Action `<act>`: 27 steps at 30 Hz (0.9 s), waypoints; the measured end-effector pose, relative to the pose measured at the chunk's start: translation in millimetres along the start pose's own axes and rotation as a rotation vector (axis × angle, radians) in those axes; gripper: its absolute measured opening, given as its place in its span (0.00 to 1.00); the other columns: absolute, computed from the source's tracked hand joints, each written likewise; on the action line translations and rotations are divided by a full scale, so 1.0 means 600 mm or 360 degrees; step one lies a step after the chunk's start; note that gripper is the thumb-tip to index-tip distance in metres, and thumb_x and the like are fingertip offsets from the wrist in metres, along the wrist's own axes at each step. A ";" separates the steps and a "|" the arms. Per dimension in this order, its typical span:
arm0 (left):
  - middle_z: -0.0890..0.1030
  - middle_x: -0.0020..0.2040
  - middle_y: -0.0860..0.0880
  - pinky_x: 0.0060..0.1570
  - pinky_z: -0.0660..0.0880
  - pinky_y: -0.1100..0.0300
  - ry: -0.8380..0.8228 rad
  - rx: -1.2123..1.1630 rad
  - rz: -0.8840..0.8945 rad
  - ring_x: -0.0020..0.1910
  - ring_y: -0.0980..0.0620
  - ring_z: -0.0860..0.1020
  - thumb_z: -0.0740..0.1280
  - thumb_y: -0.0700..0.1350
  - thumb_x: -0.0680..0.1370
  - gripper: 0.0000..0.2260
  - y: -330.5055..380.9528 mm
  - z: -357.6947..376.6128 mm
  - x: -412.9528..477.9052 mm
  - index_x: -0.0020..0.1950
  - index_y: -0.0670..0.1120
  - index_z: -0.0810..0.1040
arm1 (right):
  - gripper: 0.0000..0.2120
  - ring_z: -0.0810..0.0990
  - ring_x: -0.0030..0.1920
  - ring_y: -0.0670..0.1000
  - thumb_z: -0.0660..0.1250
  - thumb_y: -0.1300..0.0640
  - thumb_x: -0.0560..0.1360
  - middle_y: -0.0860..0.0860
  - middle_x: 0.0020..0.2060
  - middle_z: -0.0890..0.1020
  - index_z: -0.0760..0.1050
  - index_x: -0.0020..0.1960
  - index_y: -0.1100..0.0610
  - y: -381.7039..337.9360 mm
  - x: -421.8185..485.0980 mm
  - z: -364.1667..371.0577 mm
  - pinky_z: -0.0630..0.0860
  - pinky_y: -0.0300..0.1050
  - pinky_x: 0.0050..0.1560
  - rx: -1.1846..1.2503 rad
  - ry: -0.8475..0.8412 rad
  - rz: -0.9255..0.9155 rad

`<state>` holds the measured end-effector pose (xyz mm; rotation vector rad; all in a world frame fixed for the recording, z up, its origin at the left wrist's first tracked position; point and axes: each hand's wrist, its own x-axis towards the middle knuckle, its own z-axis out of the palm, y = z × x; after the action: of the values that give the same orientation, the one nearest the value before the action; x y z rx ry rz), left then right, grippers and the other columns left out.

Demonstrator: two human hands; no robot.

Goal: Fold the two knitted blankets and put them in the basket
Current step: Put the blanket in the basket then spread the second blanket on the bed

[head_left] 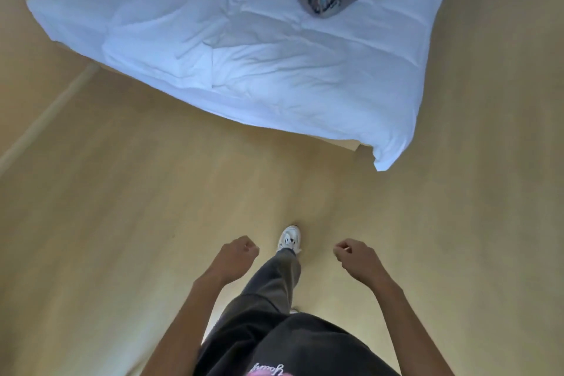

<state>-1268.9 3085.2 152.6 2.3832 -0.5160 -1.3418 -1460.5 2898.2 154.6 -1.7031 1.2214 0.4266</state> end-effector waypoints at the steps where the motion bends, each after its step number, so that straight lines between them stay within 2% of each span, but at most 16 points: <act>1: 0.78 0.49 0.49 0.39 0.68 0.60 -0.0020 0.0022 0.0025 0.47 0.50 0.77 0.59 0.49 0.79 0.07 0.029 -0.010 0.028 0.50 0.48 0.74 | 0.09 0.80 0.49 0.53 0.61 0.53 0.76 0.50 0.48 0.81 0.78 0.52 0.53 -0.008 0.021 -0.024 0.74 0.46 0.53 0.0028 0.0029 0.0019; 3: 0.78 0.50 0.50 0.38 0.68 0.61 -0.0060 0.0084 0.0064 0.46 0.51 0.76 0.58 0.48 0.79 0.07 0.087 -0.030 0.079 0.51 0.48 0.74 | 0.11 0.80 0.50 0.53 0.61 0.52 0.76 0.51 0.49 0.80 0.77 0.55 0.54 -0.025 0.057 -0.074 0.74 0.46 0.53 0.0066 0.0071 0.0061; 7: 0.77 0.51 0.50 0.37 0.67 0.63 -0.0118 0.0127 0.0152 0.45 0.53 0.75 0.58 0.47 0.78 0.07 0.206 -0.065 0.161 0.51 0.49 0.74 | 0.09 0.79 0.51 0.52 0.60 0.52 0.76 0.51 0.50 0.81 0.77 0.52 0.52 -0.056 0.114 -0.170 0.73 0.46 0.54 0.0193 0.0154 0.0114; 13: 0.77 0.44 0.50 0.35 0.68 0.60 -0.0223 0.0203 0.0248 0.38 0.53 0.73 0.57 0.45 0.77 0.07 0.372 -0.074 0.250 0.48 0.47 0.74 | 0.10 0.79 0.52 0.51 0.61 0.52 0.76 0.50 0.50 0.81 0.77 0.54 0.53 -0.058 0.179 -0.284 0.72 0.44 0.52 0.0334 0.0262 0.0214; 16: 0.78 0.44 0.49 0.38 0.70 0.60 -0.0271 0.0250 0.0241 0.40 0.51 0.75 0.58 0.45 0.77 0.08 0.442 -0.058 0.289 0.49 0.45 0.76 | 0.11 0.80 0.50 0.50 0.60 0.52 0.77 0.48 0.48 0.81 0.76 0.55 0.53 -0.038 0.211 -0.341 0.72 0.42 0.48 0.0407 0.0267 0.0275; 20: 0.78 0.45 0.50 0.35 0.69 0.62 -0.0266 0.0291 0.0220 0.37 0.55 0.74 0.58 0.46 0.77 0.07 0.544 -0.019 0.351 0.47 0.48 0.75 | 0.09 0.79 0.49 0.50 0.61 0.51 0.76 0.48 0.48 0.81 0.76 0.53 0.50 -0.001 0.273 -0.438 0.70 0.42 0.47 0.0439 0.0272 0.0319; 24: 0.77 0.47 0.53 0.37 0.69 0.63 -0.0237 0.0260 0.0221 0.43 0.55 0.75 0.59 0.47 0.78 0.08 0.674 0.042 0.410 0.51 0.49 0.76 | 0.07 0.80 0.47 0.49 0.60 0.50 0.76 0.49 0.46 0.81 0.76 0.48 0.50 0.047 0.347 -0.576 0.71 0.42 0.44 0.0377 0.0263 0.0238; 27: 0.75 0.41 0.54 0.37 0.68 0.60 -0.0241 0.0207 0.0224 0.40 0.53 0.73 0.58 0.45 0.77 0.05 0.788 0.088 0.435 0.45 0.50 0.74 | 0.08 0.80 0.47 0.51 0.60 0.51 0.77 0.50 0.46 0.81 0.76 0.50 0.52 0.083 0.386 -0.699 0.73 0.44 0.47 0.0337 0.0277 0.0228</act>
<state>-1253.9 2542.7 159.4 2.3070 -0.8205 -1.4722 -1501.7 2418.6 161.7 -1.5008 1.4670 0.2276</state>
